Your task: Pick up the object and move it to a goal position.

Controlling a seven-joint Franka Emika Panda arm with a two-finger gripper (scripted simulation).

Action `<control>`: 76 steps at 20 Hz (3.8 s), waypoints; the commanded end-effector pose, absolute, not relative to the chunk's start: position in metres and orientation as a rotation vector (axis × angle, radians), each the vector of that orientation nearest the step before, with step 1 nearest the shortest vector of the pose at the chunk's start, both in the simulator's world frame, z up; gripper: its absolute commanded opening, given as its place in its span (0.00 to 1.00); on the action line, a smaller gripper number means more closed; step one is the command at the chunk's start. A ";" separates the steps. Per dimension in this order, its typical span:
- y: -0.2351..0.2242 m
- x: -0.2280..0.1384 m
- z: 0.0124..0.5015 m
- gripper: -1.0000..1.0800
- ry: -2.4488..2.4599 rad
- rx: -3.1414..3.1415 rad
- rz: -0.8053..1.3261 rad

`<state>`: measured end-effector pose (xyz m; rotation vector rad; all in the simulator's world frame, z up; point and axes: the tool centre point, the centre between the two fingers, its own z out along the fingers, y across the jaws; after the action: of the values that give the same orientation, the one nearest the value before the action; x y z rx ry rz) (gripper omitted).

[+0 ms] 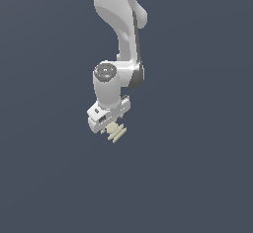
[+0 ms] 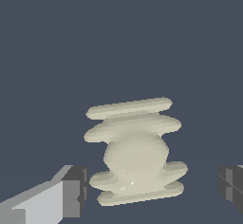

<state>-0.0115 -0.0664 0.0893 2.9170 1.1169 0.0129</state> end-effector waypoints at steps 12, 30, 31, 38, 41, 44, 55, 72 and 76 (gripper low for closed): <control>-0.073 -0.022 0.066 0.96 1.314 2.853 0.000; -0.073 -0.022 0.016 0.96 1.315 2.853 0.000; -0.073 -0.022 0.015 0.96 1.315 2.853 0.000; -0.073 -0.022 0.015 0.00 1.315 2.853 0.000; -0.073 -0.022 0.015 0.00 1.315 2.853 0.000; -0.073 -0.021 0.016 0.00 1.314 2.852 0.001; -0.065 0.003 0.047 0.00 1.197 2.851 0.079; -0.043 0.079 0.170 0.00 0.773 2.789 0.337; -0.040 0.093 0.201 0.00 0.676 2.763 0.391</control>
<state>0.0882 -0.0409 0.1889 2.7732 0.7147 0.3695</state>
